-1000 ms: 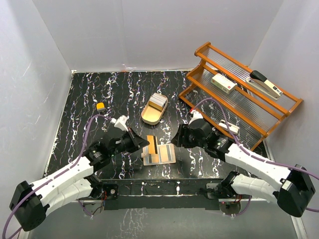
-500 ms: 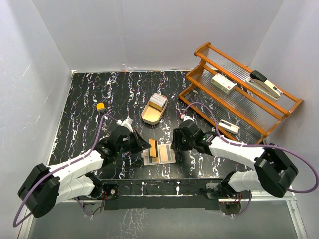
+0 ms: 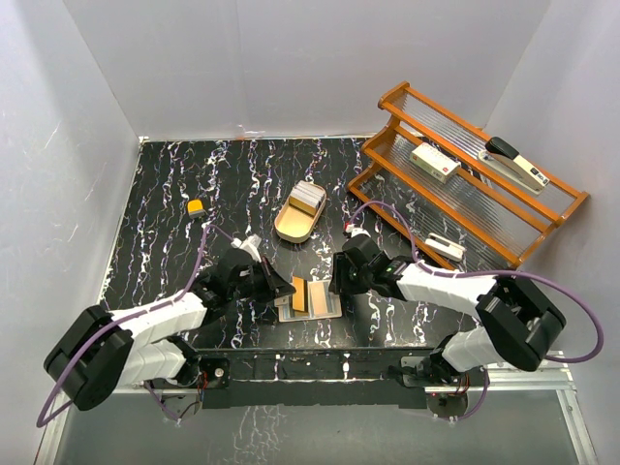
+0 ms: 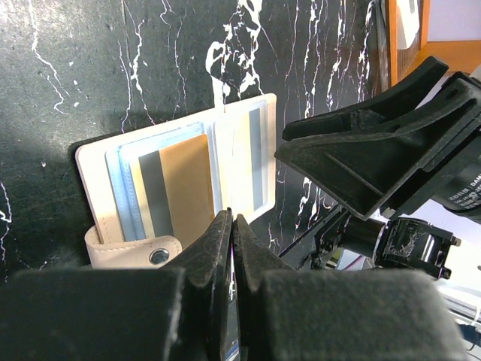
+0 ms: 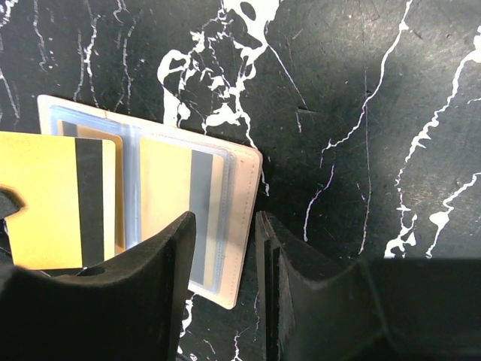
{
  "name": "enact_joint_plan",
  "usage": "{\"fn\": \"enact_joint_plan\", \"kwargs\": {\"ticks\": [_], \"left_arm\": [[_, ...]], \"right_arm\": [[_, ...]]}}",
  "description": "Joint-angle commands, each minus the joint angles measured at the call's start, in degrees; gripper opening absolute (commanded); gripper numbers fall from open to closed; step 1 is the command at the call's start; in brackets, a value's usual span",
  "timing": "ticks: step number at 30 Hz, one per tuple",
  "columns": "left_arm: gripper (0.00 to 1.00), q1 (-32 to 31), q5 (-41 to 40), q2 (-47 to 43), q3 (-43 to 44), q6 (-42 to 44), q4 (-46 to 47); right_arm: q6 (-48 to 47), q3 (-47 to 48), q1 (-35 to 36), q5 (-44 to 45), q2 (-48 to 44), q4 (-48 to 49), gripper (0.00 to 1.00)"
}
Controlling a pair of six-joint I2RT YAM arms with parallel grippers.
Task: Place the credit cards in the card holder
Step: Place the credit card in the card holder.
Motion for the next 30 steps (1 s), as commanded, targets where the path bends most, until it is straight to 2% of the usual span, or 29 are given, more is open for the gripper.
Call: {"fn": "enact_joint_plan", "kwargs": {"ticks": [1, 30], "left_arm": [[0.0, 0.5, 1.8, 1.1, -0.2, 0.8, 3.3], [0.0, 0.6, 1.5, 5.4, -2.5, -1.1, 7.5]], "right_arm": [[-0.6, 1.4, 0.2, -0.4, 1.2, 3.0, 0.34], [-0.2, 0.1, 0.2, -0.9, 1.2, 3.4, 0.28]]}}
